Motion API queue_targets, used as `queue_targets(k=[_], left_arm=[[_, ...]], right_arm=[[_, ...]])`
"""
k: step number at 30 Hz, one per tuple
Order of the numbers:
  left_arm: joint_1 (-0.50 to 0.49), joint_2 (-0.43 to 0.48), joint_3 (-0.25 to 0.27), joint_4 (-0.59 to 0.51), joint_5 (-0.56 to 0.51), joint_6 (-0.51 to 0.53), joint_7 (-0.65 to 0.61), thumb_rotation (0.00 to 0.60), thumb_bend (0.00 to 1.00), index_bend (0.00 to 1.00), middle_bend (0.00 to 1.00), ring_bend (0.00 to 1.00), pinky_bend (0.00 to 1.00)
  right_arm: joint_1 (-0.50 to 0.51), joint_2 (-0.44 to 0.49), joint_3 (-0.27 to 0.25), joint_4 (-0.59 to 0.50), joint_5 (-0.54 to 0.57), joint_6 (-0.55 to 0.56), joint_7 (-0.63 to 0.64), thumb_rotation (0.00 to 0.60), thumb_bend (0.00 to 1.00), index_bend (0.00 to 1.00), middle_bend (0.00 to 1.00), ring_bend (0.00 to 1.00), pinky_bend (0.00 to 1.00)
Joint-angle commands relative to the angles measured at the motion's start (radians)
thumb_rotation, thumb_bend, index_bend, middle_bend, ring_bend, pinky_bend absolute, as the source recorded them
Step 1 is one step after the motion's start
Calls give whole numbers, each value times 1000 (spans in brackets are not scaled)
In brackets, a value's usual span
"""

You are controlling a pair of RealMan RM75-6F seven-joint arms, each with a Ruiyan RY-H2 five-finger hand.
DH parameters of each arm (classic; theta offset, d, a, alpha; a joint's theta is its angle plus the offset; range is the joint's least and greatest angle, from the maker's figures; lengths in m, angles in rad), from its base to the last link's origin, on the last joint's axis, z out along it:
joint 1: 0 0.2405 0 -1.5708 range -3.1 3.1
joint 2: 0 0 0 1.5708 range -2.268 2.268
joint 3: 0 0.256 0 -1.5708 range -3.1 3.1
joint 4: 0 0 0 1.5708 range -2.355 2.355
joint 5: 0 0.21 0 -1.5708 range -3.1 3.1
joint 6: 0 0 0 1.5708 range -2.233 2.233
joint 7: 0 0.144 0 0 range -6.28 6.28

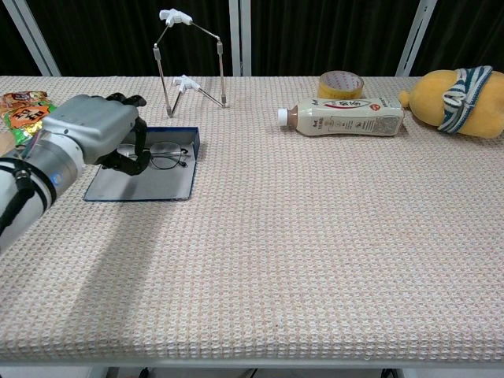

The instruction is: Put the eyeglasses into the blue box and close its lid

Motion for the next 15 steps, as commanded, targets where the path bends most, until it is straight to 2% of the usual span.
queue_targets(k=[1,6,15], left_arm=[[4,9,9,3,-10,-21,-6,349,455,405,0,0,136],[-10,15,18,13,-37,-45,24,257,455,276,0,0,129],[-24,7,15,34,-83,-29,75,249,455,314,0,0,128]], right_arm=[[-1,0,0,-2,1,1,-4,600,445,0,0,0,0],[-2,5,3,-12,4,5,-12,600,445,0,0,0,0],[-1,5,5,-19,9,1,-23,600,448,0,0,0,0]])
